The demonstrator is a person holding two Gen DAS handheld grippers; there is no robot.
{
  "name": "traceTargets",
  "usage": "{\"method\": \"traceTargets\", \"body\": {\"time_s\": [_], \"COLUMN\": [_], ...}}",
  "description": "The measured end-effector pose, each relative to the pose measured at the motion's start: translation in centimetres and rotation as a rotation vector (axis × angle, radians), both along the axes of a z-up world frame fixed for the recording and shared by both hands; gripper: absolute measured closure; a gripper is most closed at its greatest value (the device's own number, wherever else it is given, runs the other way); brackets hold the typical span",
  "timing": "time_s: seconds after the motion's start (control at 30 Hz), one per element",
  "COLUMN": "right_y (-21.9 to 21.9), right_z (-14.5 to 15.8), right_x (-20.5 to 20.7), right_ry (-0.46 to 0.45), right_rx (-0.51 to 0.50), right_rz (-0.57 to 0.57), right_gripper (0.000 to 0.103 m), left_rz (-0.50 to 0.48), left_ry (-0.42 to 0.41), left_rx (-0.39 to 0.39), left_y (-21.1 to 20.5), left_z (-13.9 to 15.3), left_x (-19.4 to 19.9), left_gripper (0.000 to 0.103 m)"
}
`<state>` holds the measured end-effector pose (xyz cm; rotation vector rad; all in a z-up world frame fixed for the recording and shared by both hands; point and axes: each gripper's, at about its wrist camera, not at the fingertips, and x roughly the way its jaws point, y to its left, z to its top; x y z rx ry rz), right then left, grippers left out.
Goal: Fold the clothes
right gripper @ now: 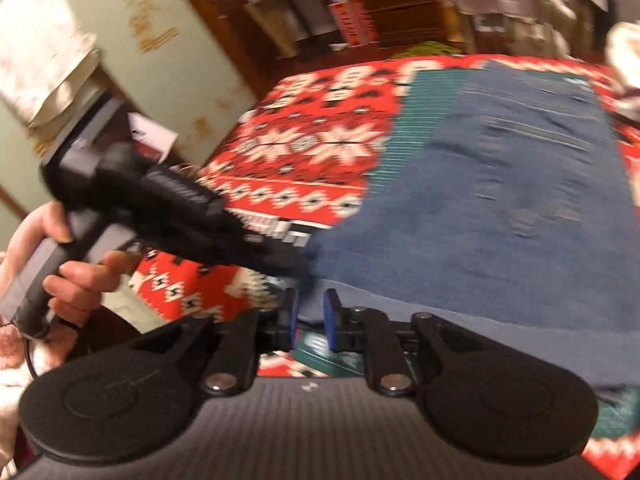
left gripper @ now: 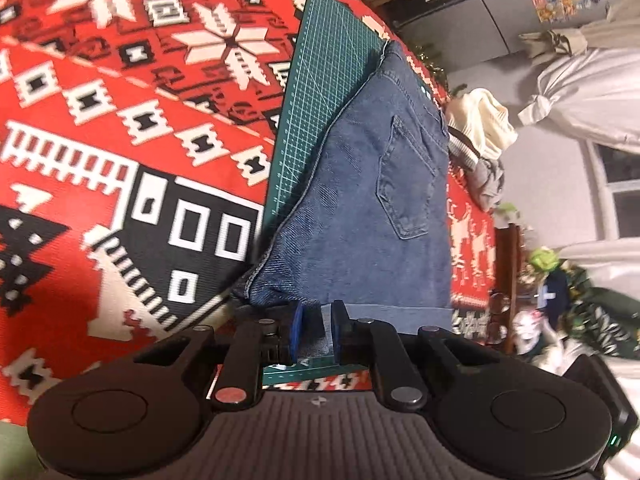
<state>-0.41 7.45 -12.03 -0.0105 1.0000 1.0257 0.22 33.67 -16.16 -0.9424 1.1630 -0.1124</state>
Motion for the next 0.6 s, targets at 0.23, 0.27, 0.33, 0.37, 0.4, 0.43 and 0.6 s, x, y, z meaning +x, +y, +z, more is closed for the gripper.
{"method": "traceTargets", "body": {"time_s": [0.23, 0.27, 0.33, 0.37, 0.4, 0.43, 0.6], "right_y": [3.9, 4.3, 4.8, 4.8, 4.5, 4.3, 1.6], "right_z": [-1.3, -1.5, -1.8, -1.9, -1.9, -1.9, -1.4], "right_x": [-0.7, -0.8, -1.0, -1.1, -0.9, -0.6, 1.8], "right_ry": [-0.043, -0.048, -0.065, -0.071, -0.065, -0.059, -0.005], "right_rx": [-0.086, -0.1, -0.132, -0.144, -0.139, -0.134, -0.093], "right_rz": [0.038, 0.042, 0.045, 0.043, 0.03, 0.017, -0.091], "right_gripper": [0.075, 0.075, 0.087, 0.094, 0.095, 0.096, 0.097], "left_rz": [0.028, 0.031, 0.033, 0.034, 0.037, 0.049, 0.096], "left_ry": [0.021, 0.02, 0.02, 0.02, 0.019, 0.023, 0.011], "left_rx": [-0.05, -0.052, -0.055, -0.053, -0.054, -0.038, 0.032], "left_y": [0.5, 0.6, 0.7, 0.8, 0.8, 1.0, 1.7], "left_z": [-1.1, -1.1, -1.2, -1.2, -1.2, -1.0, 0.1], "left_x": [0.3, 0.3, 0.3, 0.3, 0.2, -0.1, -1.3], "left_gripper": [0.09, 0.09, 0.09, 0.09, 0.09, 0.09, 0.081]}}
